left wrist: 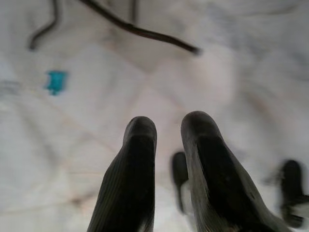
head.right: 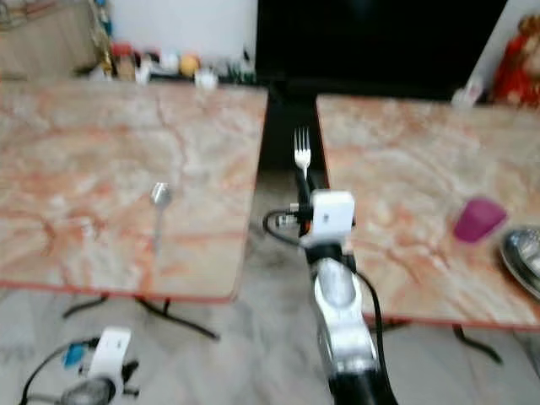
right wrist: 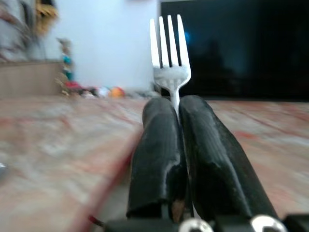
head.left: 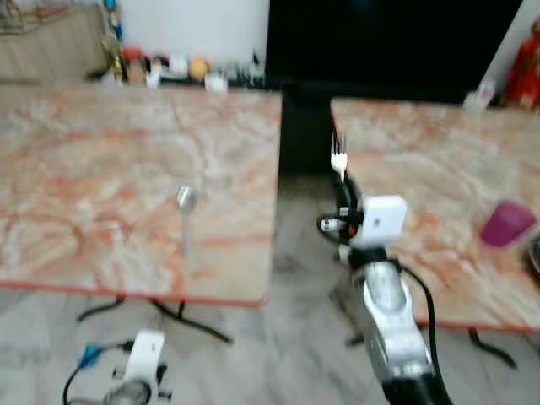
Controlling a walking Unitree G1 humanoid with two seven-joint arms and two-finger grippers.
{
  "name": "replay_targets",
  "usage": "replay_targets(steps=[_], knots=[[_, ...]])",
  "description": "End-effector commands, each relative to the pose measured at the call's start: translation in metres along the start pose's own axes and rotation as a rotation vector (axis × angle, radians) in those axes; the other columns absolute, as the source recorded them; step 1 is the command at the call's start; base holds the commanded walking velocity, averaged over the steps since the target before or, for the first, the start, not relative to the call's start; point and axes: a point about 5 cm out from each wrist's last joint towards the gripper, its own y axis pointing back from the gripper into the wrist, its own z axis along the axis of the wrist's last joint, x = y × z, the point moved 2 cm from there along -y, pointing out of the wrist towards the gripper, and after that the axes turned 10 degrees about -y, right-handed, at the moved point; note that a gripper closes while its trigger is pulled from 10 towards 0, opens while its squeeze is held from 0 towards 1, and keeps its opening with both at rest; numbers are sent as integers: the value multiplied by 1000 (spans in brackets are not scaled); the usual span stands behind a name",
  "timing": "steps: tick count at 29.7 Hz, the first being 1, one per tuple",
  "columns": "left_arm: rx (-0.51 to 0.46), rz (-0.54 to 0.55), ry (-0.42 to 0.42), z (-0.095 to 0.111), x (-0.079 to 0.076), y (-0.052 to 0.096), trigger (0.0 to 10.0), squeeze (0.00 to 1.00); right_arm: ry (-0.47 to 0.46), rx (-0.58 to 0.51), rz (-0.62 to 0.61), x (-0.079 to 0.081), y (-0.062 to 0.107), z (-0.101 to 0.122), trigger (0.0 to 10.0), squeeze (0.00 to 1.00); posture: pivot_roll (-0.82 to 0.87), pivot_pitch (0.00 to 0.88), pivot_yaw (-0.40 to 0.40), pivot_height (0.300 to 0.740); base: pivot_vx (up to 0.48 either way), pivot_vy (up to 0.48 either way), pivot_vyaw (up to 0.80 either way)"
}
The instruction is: Setting the table
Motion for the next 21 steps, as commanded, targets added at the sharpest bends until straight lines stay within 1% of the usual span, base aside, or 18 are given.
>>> replay_targets(steps=[1, 12, 21], knots=[[9, -9, -5, -2, -2, 0, 10000, 0, -5, -44, -5, -1, -5, 12, 10000, 0, 80, 0, -37, 740, 0, -412, 0], [9, -12, -10, -1, -3, 0, 10000, 0, 7, -64, -15, -2, -8, 17, 10000, 0, 74, 0, -30, 740, 0, -412, 0], [27, -6, -7, -8, 3, 2, 10000, 0, 7, -62, -25, -4, -8, 18, 10000, 0, 75, 5, -30, 740, 0, -410, 0]])
